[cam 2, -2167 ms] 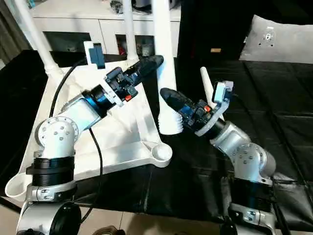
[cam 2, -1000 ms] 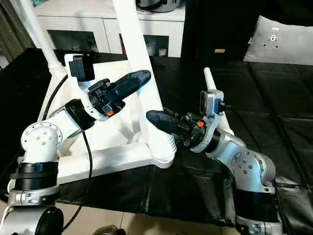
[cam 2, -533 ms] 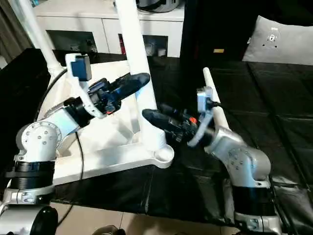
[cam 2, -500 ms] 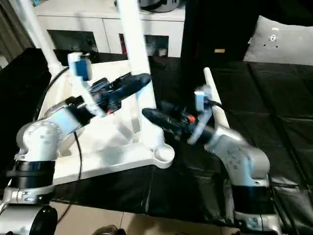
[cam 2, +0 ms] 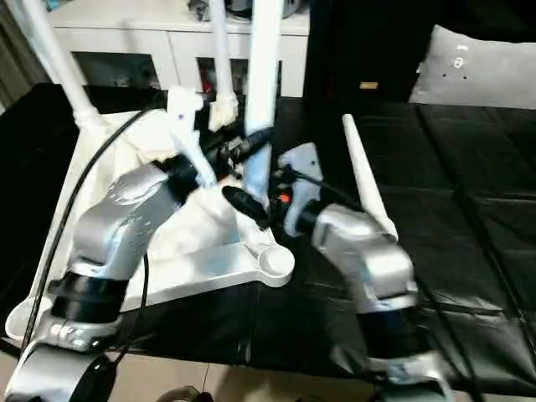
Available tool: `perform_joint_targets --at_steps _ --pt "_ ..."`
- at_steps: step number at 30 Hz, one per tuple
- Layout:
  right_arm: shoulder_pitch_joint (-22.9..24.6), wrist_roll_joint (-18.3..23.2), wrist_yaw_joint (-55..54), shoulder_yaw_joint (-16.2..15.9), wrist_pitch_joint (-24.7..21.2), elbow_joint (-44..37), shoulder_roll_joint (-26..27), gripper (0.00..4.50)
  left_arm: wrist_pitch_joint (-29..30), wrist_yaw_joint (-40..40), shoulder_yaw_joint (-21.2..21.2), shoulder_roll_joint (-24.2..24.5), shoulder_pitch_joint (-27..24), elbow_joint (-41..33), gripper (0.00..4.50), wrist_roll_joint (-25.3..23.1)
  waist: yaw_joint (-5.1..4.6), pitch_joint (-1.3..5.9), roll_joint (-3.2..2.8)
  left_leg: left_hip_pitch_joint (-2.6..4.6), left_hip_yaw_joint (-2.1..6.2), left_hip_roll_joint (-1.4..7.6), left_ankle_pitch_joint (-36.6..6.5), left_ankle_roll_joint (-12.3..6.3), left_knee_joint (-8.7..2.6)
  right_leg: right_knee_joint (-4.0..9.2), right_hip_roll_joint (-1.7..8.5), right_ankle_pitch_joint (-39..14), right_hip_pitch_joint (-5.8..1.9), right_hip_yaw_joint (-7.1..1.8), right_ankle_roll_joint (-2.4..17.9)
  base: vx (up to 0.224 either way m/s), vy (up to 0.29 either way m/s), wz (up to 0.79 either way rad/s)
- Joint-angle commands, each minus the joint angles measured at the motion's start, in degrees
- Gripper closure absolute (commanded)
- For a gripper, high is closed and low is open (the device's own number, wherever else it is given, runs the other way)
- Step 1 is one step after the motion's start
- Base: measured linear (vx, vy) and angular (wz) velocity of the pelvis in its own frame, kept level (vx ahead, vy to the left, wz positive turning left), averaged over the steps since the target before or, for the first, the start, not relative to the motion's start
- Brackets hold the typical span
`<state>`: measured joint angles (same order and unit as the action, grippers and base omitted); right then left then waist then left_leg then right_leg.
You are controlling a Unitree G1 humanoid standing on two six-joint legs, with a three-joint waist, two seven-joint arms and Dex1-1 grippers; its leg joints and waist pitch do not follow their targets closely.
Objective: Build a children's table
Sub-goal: Pick table leg
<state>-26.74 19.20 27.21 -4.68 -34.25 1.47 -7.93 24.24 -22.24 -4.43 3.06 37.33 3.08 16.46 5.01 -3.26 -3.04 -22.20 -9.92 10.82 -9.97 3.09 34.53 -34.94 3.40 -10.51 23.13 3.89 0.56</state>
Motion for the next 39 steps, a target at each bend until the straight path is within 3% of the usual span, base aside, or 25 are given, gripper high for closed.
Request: perform_joint_targets --at_steps 1,3,6,12,17,25,27,29,33,36,39 --pt "-1.0 -0.9 -1.5 0.5 0.7 0.3 0.3 0.89 -0.6 1.1 -0.3 -0.1 0.9 0.1 2.66 -0.9 -0.08 4.24 1.06 0.7 0.69 1.79 -7.7 -0.33 -3.64 4.55 4.22 -14.0 -3.0 -2.72 7.3 0.0 0.0 0.0" --pt "-1.3 -1.7 -3.7 0.8 1.2 0.9 1.5 1.27 -0.8 1.4 -1.2 -0.2 0.6 0.1 2.66 -1.9 -0.11 4.24 1.15 0.71 0.65 1.77 -7.9 -0.38 -3.65 4.5 4.19 -13.8 -2.97 -2.74 7.3 0.0 0.0 0.0" --pt "-1.7 -1.9 -5.2 1.0 1.4 1.5 2.5 1.34 -0.9 1.4 -1.7 -0.2 0.6 0.3 2.66 -2.2 -0.1 4.21 1.03 0.78 0.63 1.77 -8.0 -0.31 -3.66 4.54 4.25 -14.0 -2.91 -2.78 7.5 0.0 0.0 0.0" --pt "-1.9 -2.9 -5.2 0.7 4.2 2.5 2.9 1.98 -1.5 1.7 -1.6 -0.2 0.5 0.5 2.66 -3.2 -0.14 4.2 1.02 0.8 0.63 1.79 -8.5 -0.3 -3.68 4.5 4.29 -13.7 -2.92 -2.79 7.5 0.0 0.0 0.0" --pt "-1.7 -0.7 -3.5 1.1 2.2 1.9 3.1 2.52 -1.6 2.3 -1.7 -0.1 0.5 0.7 2.66 -3.7 -0.12 4.26 1.08 0.7 0.64 1.78 -7.7 -0.84 -3.62 4.31 4.22 -12.3 -3.06 -2.79 7.9 0.0 0.0 0.0" --pt "-1.5 1.2 -2.2 1.3 1.0 1.8 3.3 2.61 -0.8 2.9 -0.6 0.1 0.7 1.1 2.66 -3.8 -0.03 4.28 0.97 0.69 0.66 1.77 -7.9 -0.75 -3.61 4.42 4.27 -12.9 -3.06 -2.77 7.7 0.0 0.0 0.0" --pt "-1.4 1.4 -1.3 1.3 0.6 1.7 2.8 2.61 -0.2 2.2 -0.5 0.4 0.6 0.8 2.1 -3.2 -0.06 4.3 0.96 0.68 0.67 1.78 -7.6 -0.85 -3.58 4.34 4.23 -12.4 -3.07 -2.77 7.9 0.0 0.0 0.0" --pt "-1.3 2.4 -0.1 1.5 -0.4 1.3 2.3 2.61 0.2 1.6 -0.5 0.8 0.4 0.6 1.96 -2.7 -0.02 4.32 0.96 0.69 0.66 1.77 -7.5 -0.88 -3.56 4.32 4.22 -12.3 -3.07 -2.75 8.1 0.0 0.0 0.0" --pt "-1.3 2.6 0.5 1.8 -0.6 0.9 1.7 2.61 1.2 0.0 0.2 1.1 0.3 0.2 1.96 -0.8 0.01 4.35 0.98 0.67 0.63 1.74 -7.2 -0.99 -3.51 4.25 4.25 -11.9 -3.12 -2.74 8.3 0.0 0.0 0.0" --pt "-1.0 1.9 2.2 1.3 1.9 1.0 0.7 2.61 2.7 -2.2 0.9 2.2 0.1 0.0 1.96 1.0 0.06 4.35 0.97 0.71 0.61 1.74 -7.3 -0.93 -3.49 4.33 4.29 -12.5 -3.04 -2.72 8.3 0.0 0.0 0.0" --pt "-0.9 2.2 3.0 1.2 0.9 0.9 -0.2 2.61 3.8 -2.8 2.1 2.6 0.1 -0.2 1.96 2.5 0.07 4.3 0.97 0.71 0.59 1.71 -7.5 -0.93 -3.47 4.34 4.23 -12.9 -3.07 -2.72 8.3 0.0 0.0 0.0"
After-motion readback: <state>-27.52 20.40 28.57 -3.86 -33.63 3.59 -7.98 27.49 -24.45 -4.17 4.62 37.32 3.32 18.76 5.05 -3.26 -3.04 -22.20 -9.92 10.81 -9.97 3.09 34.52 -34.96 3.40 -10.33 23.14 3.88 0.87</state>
